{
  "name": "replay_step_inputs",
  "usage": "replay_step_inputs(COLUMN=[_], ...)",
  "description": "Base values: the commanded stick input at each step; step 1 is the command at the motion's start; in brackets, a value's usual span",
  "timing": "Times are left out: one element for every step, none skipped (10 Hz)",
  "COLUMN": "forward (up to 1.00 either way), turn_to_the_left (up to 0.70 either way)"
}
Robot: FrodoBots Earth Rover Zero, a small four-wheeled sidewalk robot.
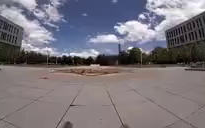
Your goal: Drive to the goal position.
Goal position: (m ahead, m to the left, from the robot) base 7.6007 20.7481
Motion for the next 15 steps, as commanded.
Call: replay_step_inputs(forward=[0.70,0.70,0.70,0.70,0.70,0.70,0.70,0.70,0.70,0.70,0.70,0.70,0.70,0.70,0.70], turn_to_the_left=[0.00,0.00,0.00,0.00,0.00,0.00,0.00,0.00,0.02,0.01,0.00,0.00,0.00,0.00,0.00])
